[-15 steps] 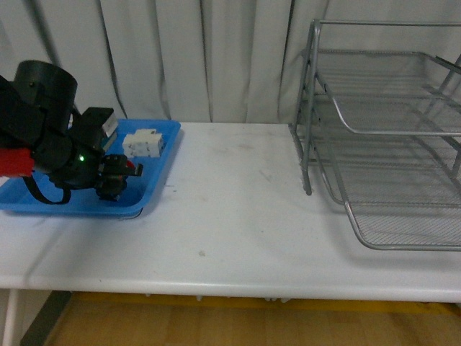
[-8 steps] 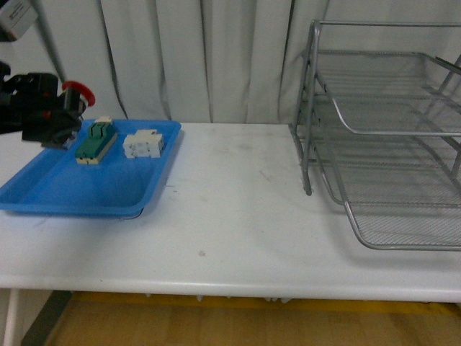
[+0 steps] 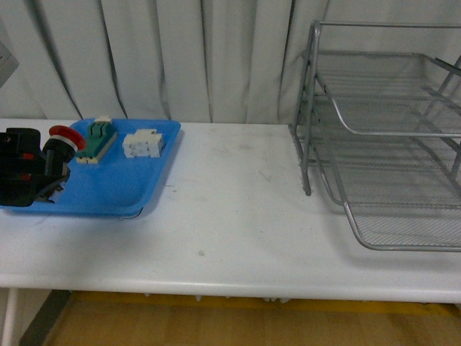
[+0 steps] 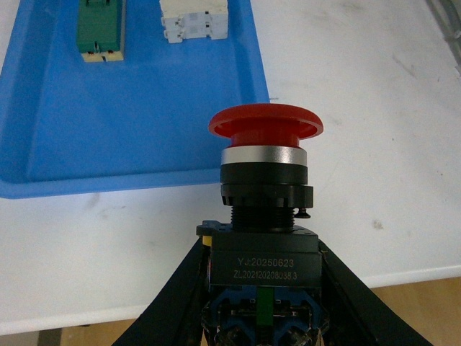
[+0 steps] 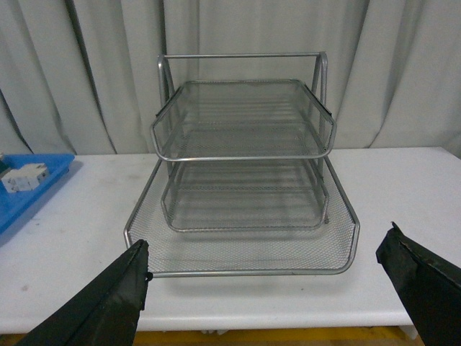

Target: Place button on rack with both arms

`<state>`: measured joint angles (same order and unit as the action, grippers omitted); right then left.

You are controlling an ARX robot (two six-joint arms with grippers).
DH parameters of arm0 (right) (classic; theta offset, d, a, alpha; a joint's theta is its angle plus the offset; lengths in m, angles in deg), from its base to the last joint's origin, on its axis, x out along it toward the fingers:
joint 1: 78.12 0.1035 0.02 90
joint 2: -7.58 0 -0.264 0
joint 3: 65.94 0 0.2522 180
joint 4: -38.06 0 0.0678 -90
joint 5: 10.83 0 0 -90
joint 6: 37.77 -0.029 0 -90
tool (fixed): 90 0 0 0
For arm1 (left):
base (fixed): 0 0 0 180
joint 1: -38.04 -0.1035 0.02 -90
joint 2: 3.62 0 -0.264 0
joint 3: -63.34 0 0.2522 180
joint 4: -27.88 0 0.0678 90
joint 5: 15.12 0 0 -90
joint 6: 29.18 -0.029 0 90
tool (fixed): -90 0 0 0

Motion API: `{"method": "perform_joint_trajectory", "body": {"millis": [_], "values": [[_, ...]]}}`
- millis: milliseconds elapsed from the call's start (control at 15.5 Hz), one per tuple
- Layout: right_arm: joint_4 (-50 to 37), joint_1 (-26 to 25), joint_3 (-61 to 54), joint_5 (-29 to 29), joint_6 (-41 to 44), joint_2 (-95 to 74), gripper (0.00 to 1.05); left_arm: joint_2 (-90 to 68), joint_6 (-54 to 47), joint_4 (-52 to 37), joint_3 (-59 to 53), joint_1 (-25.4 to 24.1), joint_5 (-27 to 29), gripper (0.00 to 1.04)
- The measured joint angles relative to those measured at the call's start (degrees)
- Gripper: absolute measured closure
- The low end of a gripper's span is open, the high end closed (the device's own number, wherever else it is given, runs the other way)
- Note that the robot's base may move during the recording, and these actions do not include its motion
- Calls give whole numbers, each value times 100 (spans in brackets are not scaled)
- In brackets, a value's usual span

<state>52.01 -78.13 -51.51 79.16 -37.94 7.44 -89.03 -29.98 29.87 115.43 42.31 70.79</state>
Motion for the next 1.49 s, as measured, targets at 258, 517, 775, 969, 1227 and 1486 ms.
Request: {"method": "perform_joint_trajectory", "body": {"millis": [258, 517, 775, 969, 1227, 1486], "values": [[0, 0, 0, -2, 0, 0, 6, 2, 50, -17, -20, 2, 28, 69], [9, 0, 0, 2, 0, 0, 6, -2, 55, -39, -46, 26, -2, 69], [-2, 0, 0, -2, 0, -2, 6, -2, 55, -98, -74, 22, -35, 69], [4, 4, 0, 22, 0, -9, 6, -42, 87, -79, -57, 68, -59, 69], [4, 0, 0, 20, 0, -7, 6, -813, 439, 140, 1296, 479, 7, 69], [2, 0, 0, 20, 0, -7, 6, -1410, 391, 367, 2092, 1985, -26, 69]]}}
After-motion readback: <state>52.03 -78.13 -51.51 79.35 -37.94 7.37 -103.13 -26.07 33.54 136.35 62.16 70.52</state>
